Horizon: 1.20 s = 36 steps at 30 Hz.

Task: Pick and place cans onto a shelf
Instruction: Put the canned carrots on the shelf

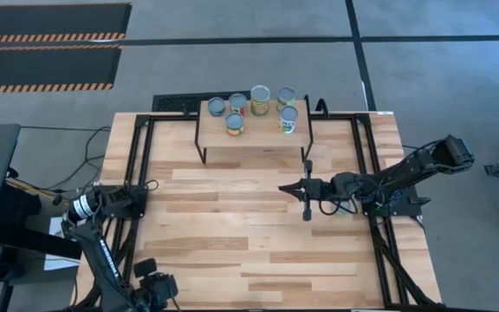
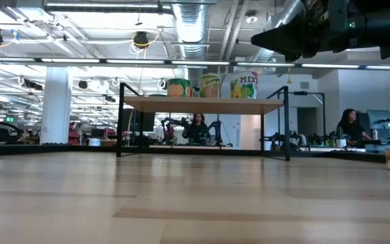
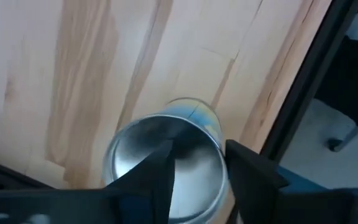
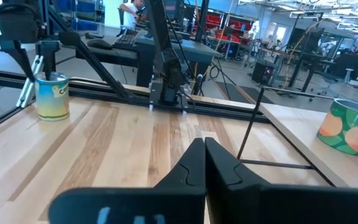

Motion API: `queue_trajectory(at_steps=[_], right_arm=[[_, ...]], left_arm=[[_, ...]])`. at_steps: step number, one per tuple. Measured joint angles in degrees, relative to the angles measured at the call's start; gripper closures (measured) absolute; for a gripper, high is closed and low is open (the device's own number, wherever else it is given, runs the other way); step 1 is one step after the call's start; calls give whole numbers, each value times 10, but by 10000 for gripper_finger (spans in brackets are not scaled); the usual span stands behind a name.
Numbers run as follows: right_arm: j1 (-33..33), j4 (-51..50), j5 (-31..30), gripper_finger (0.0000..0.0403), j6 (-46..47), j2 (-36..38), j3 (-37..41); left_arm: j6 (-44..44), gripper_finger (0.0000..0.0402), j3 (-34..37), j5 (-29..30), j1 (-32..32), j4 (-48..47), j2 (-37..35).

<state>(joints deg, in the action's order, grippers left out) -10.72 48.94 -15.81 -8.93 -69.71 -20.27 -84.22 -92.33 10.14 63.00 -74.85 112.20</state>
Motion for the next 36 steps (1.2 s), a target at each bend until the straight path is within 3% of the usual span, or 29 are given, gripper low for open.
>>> queue_trajectory(at_steps=[4, 7, 12, 15, 21, 27, 36], right_arm=[[0, 0, 0, 393, -6, 0, 0], [3, 4, 0, 393, -17, 0, 0], [12, 9, 0, 394, -16, 0, 0], [12, 9, 0, 393, -16, 0, 0], [12, 9, 0, 394, -19, 0, 0], [12, 8, 0, 393, -23, 0, 0], [16, 8, 1, 393, -52, 4, 0]], left_arm=[[34, 347, 1, 18, -1, -8, 1], [49, 392, 3, 70, -8, -30, 1], [138, 401, 4, 143, -59, -32, -26], [237, 401, 4, 171, -109, -12, -36], [461, 401, 4, 158, -245, 21, -43], [673, 401, 4, 111, -371, 164, -43], [806, 401, 33, 70, -499, 269, -43]])
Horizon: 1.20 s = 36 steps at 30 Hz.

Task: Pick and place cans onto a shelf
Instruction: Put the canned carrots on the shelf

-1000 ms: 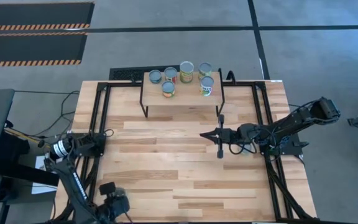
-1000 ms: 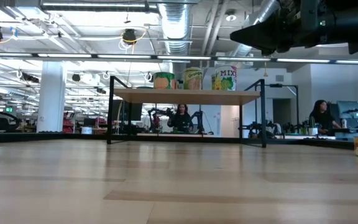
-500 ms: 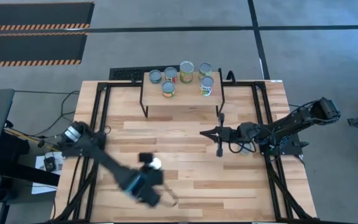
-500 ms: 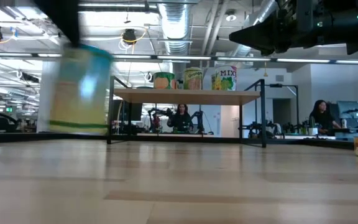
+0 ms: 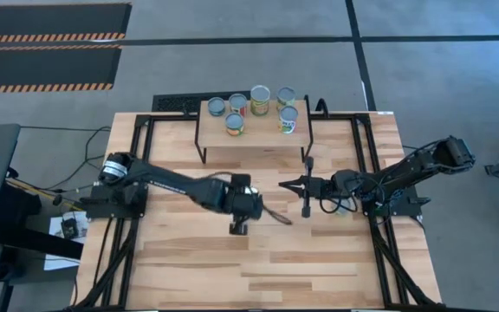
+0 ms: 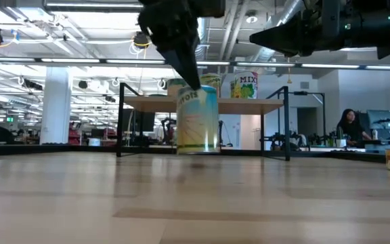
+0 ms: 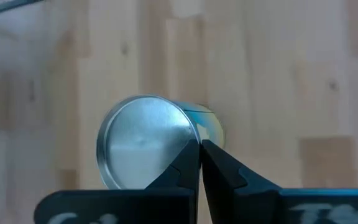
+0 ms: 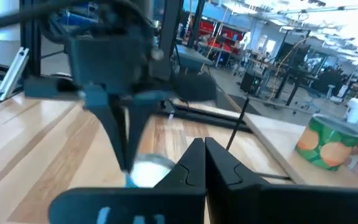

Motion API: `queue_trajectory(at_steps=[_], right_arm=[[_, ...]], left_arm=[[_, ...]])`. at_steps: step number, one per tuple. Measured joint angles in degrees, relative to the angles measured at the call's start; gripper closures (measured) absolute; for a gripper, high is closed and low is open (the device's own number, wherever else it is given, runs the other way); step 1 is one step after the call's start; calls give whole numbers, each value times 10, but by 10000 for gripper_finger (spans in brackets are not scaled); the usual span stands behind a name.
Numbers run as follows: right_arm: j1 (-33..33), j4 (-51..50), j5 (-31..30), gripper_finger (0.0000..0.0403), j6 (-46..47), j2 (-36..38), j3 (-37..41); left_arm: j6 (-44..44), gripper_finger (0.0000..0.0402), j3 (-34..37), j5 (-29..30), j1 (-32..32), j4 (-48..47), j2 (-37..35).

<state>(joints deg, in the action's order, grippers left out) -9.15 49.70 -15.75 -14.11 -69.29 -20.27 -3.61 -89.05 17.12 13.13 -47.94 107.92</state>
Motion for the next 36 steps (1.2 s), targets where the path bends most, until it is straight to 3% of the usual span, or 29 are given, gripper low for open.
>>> queue_trajectory(at_steps=[8, 15, 20, 27, 30, 36], right_arm=[[25, 5, 6, 394, -23, 1, 0], [49, 3, 7, 394, -36, 0, -4], [58, -8, 7, 394, -59, 0, -16], [64, -77, 10, 384, -97, 0, -47], [69, -114, 12, 384, -100, 0, -66], [81, -256, 41, 396, -67, -30, -144]], left_arm=[[44, 401, 47, -60, -66, 68, 0], [66, 398, 68, -65, -88, 117, -3], [111, 367, 70, -69, -95, 112, -10], [126, 312, 79, -141, -111, 110, -48], [121, 305, 133, -149, -111, 146, -87], [82, 322, 319, -151, -111, 311, -237]])
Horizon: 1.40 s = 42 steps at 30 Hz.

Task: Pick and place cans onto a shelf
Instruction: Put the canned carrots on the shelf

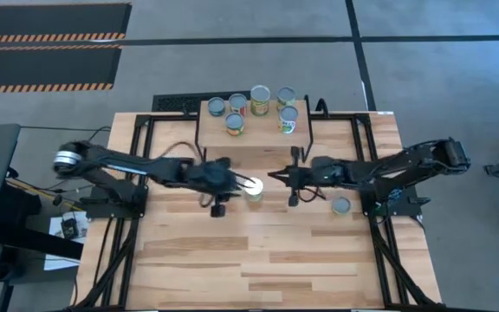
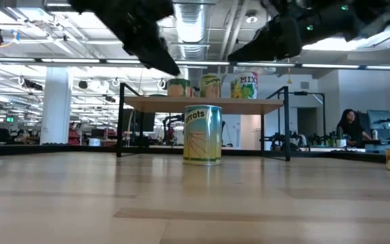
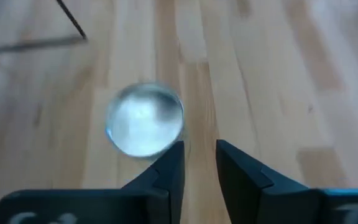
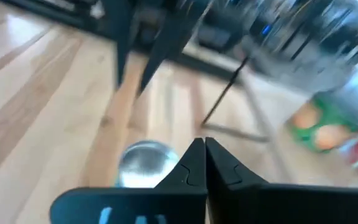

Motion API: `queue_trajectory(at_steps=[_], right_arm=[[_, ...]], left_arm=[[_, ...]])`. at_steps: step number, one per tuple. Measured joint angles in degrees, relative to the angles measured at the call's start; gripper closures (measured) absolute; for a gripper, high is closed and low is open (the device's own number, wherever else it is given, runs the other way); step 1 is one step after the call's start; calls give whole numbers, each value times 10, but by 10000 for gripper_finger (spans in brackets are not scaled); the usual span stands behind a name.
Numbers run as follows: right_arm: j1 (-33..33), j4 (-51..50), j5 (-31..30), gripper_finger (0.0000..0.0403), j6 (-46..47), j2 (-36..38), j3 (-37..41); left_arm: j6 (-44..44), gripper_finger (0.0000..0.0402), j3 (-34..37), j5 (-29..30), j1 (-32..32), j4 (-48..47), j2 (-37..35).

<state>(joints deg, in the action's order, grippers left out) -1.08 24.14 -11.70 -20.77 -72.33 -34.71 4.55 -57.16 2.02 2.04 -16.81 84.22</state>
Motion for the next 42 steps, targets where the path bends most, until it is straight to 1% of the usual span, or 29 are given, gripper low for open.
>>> queue_trajectory(at_steps=[3, 7, 11, 16, 19, 21, 24, 26, 28, 31, 36, 37, 38, 42], right_arm=[[-4, -84, 15, 390, 45, -41, -55], [-18, -195, 12, 353, 93, -106, -131], [-34, -280, 8, 300, 123, -159, -200], [-47, -387, -26, 236, 153, -225, -292], [-51, -447, -39, 215, 149, -259, -334], [-53, -469, -39, 210, 144, -275, -354], [-51, -492, -50, 218, 139, -305, -380], [-51, -522, -70, 231, 128, -321, -391], [-49, -524, -75, 251, 115, -331, -401], [-49, -532, -78, 292, 102, -342, -406], [-48, -543, -74, 378, 75, -342, -407], [-48, -544, -73, 388, 69, -338, -407], [-48, -545, -70, 392, 62, -330, -406], [-49, -576, -52, 388, 48, -299, -409]], left_arm=[[-35, 336, 87, -1, 1, 93, -82], [-63, 353, 186, 23, 6, 188, -181], [-76, 365, 272, 48, 11, 237, -277], [-98, 376, 356, 54, 9, 289, -376], [-102, 381, 391, 72, 9, 302, -417], [-102, 383, 409, 76, 8, 306, -441], [-102, 384, 419, 80, 9, 312, -452], [-102, 384, 427, 86, 9, 305, -459], [-102, 384, 429, 90, 9, 314, -457], [-102, 384, 435, 92, 9, 315, -456], [-102, 384, 436, 92, 9, 317, -457], [-102, 384, 436, 92, 9, 319, -457], [-102, 384, 436, 92, 9, 319, -457], [-102, 384, 436, 92, 9, 318, -457]])
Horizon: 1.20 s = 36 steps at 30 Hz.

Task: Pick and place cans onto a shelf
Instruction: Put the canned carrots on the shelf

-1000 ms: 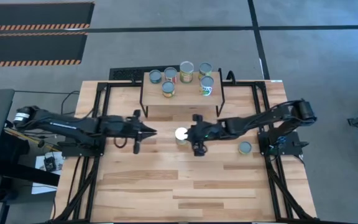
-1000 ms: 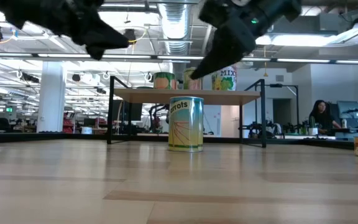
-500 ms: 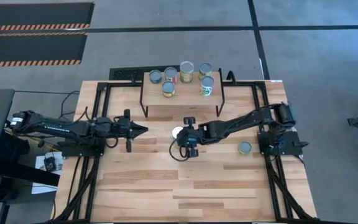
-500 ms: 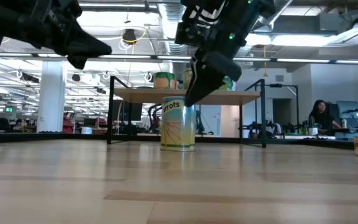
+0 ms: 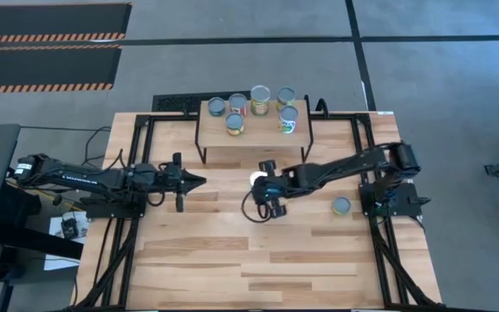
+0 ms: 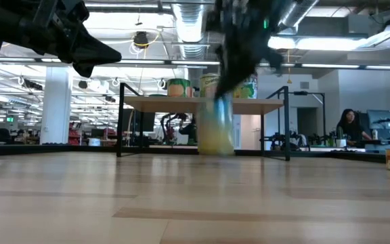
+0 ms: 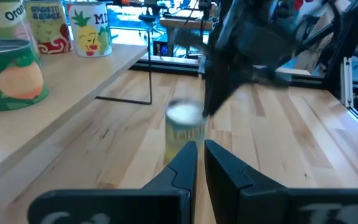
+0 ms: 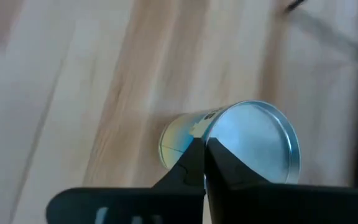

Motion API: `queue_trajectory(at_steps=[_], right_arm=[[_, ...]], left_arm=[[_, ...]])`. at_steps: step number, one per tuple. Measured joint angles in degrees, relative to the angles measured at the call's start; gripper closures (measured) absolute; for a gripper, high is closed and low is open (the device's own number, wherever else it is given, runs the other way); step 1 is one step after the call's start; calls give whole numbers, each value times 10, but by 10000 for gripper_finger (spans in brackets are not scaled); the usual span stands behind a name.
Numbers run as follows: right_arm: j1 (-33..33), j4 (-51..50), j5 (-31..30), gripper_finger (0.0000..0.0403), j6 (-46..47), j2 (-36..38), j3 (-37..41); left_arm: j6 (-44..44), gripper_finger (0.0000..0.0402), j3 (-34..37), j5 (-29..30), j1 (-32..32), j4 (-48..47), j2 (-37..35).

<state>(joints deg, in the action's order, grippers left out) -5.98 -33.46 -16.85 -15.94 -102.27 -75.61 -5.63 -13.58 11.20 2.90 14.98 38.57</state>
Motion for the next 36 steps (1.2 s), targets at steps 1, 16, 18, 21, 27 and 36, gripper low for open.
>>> queue_trajectory(at_steps=[1, 16, 18, 21, 27, 36], right_arm=[[0, -5, -1, 390, 0, 14, -5], [115, -60, -55, 398, -32, 94, -167], [138, -87, -46, 396, -48, 82, -193], [165, -107, -21, 396, -63, 60, -226], [204, -151, -3, 395, -84, 29, -247], [227, -162, 18, 395, -81, 24, -245]], left_arm=[[0, 384, 0, 0, 0, 0, 0], [2, 384, 0, 2, 0, 0, 0], [2, 384, 0, 2, 0, 0, 0], [2, 384, 0, 2, 0, -1, 0], [2, 384, 0, 2, 0, 0, 0], [2, 384, 0, 2, 0, -1, 0]])
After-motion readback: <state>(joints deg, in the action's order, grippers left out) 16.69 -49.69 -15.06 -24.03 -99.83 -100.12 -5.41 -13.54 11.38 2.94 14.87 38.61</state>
